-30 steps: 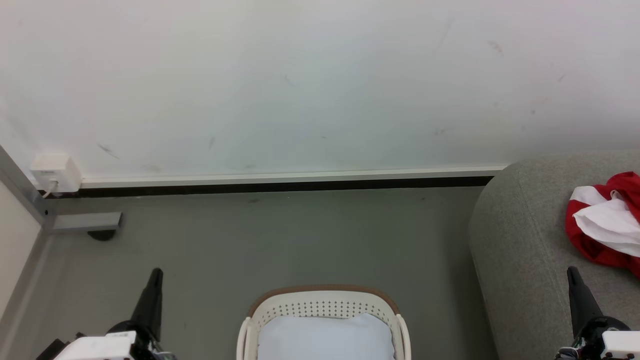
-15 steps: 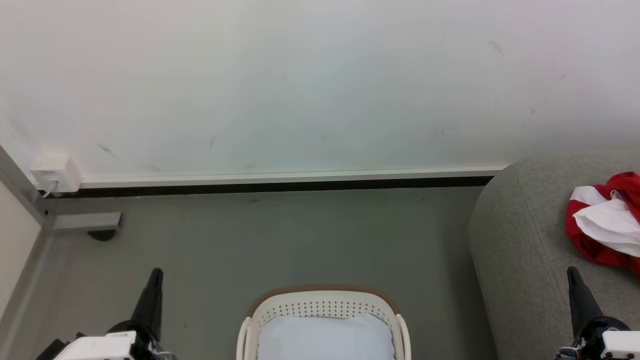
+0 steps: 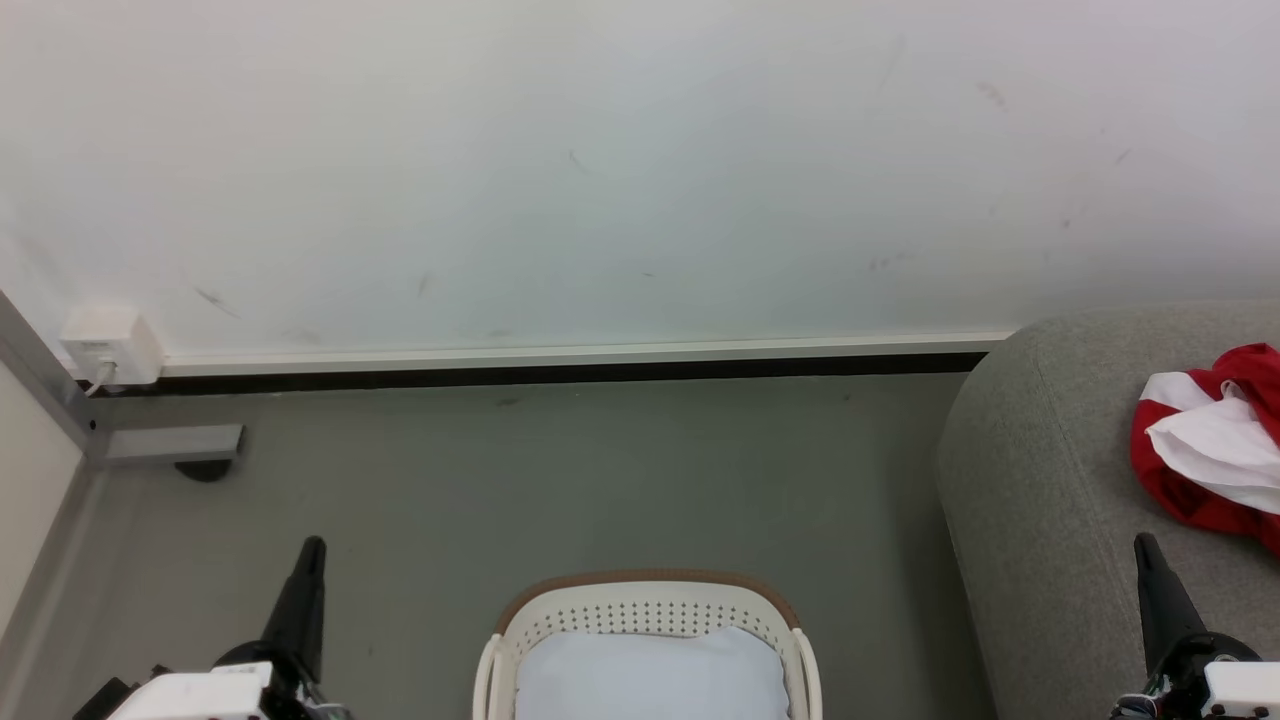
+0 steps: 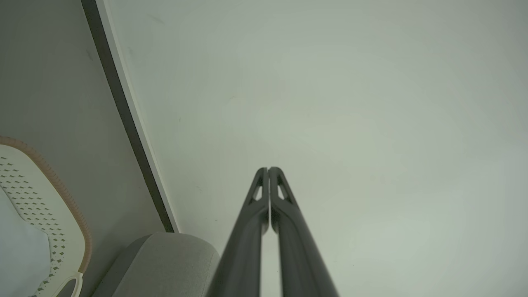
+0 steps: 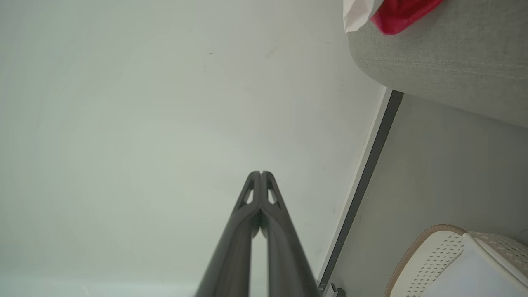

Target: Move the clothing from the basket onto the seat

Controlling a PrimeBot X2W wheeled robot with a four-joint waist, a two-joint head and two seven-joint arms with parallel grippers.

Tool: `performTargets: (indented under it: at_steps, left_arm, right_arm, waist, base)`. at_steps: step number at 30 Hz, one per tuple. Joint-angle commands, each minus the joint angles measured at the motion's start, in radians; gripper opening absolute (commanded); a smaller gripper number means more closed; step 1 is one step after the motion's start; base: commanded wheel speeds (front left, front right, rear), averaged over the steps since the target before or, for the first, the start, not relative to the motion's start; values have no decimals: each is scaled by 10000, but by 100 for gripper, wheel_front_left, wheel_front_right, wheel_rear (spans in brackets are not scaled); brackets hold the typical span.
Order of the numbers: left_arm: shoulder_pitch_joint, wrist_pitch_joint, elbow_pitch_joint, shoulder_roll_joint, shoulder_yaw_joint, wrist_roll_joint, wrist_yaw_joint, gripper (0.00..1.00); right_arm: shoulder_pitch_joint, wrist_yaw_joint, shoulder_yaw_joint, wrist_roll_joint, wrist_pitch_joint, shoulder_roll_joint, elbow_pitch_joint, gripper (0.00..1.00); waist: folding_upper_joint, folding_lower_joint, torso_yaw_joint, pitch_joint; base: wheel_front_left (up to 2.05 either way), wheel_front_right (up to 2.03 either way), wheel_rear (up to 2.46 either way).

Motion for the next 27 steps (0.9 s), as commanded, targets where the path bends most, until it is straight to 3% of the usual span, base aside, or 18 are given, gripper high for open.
performTargets:
  at_steps: [1,27]
  left_arm:
    - [-88,35,-30,16,28,-136,-50,0]
    - [-86,34,-32,16,26,-137,-51,0]
  right_arm:
    - [-125,-21,-35,16,44,-74,-50,0]
    - [-125,-21,-34,17,43,-74,-51,0]
  waist:
    - [-1,0,0,0]
    - [-1,0,0,0]
  base:
    - [0,0,0]
    - [0,0,0]
